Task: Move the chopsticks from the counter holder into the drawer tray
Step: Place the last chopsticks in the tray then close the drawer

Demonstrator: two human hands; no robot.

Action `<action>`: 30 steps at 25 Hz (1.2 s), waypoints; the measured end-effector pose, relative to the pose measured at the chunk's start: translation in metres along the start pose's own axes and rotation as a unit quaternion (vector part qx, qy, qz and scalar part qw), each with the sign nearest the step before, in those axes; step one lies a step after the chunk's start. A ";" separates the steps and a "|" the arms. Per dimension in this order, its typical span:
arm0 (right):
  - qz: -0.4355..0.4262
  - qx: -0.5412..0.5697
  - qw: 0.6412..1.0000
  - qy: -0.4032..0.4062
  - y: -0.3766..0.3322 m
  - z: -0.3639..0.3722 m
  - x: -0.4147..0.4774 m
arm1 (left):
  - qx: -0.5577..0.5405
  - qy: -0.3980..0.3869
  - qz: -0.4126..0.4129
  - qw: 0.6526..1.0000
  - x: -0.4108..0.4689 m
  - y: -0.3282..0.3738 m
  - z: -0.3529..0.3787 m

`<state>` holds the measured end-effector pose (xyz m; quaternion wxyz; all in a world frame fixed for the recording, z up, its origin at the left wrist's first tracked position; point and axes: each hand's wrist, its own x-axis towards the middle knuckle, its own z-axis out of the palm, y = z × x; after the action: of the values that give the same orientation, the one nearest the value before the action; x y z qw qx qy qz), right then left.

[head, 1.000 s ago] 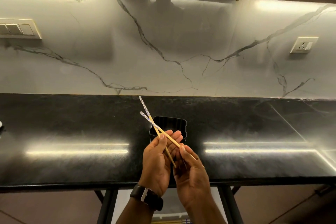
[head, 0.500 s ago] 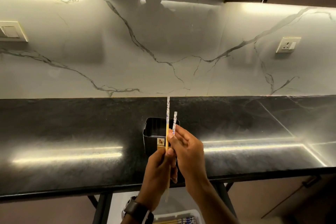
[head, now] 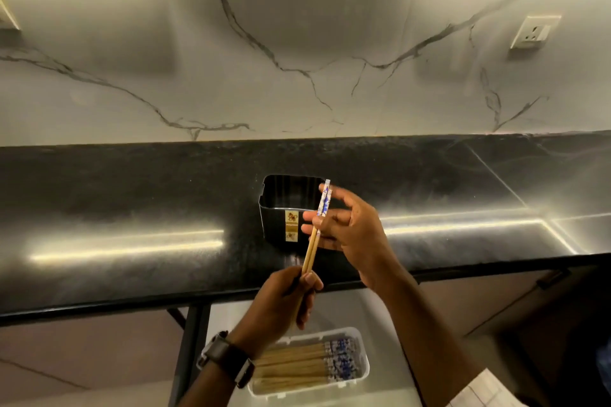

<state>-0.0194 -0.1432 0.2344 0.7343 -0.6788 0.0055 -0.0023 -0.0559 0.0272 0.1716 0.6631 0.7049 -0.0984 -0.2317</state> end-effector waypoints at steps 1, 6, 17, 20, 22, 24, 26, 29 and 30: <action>-0.007 -0.017 1.000 -0.007 0.004 -0.002 0.000 | 0.002 -0.007 -0.013 1.000 -0.002 -0.004 -0.002; -0.050 -0.171 0.984 -0.024 0.034 -0.005 -0.001 | -0.018 -0.022 -0.054 0.998 -0.006 -0.031 -0.001; 0.277 0.228 0.872 0.332 0.153 -0.033 -0.079 | 0.024 -0.014 -0.205 0.978 -0.027 -0.103 -0.047; 0.423 0.288 0.791 0.336 0.197 -0.027 -0.087 | -0.092 0.164 -0.294 0.937 -0.032 -0.127 -0.040; 0.481 0.274 0.772 0.311 0.211 -0.022 -0.088 | -0.131 0.270 -0.312 0.901 -0.032 -0.141 -0.027; 0.508 0.253 0.772 0.286 0.217 -0.021 -0.087 | -0.168 0.351 -0.309 0.868 -0.029 -0.154 -0.013; 0.511 0.241 0.776 0.282 0.220 -0.022 -0.085 | -0.239 0.390 -0.325 0.828 -0.024 -0.160 -0.002; 0.503 0.219 0.784 0.292 0.223 -0.025 -0.084 | -0.323 0.384 -0.359 0.787 -0.016 -0.166 0.007; 0.501 0.208 0.786 0.296 0.224 -0.026 -0.084 | -0.339 0.377 -0.369 0.779 -0.014 -0.169 0.008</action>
<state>-0.1045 -0.1506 0.0097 0.7180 -0.3774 0.5615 0.1638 -0.1001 0.0434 0.0089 0.7071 0.4482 0.5120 -0.1925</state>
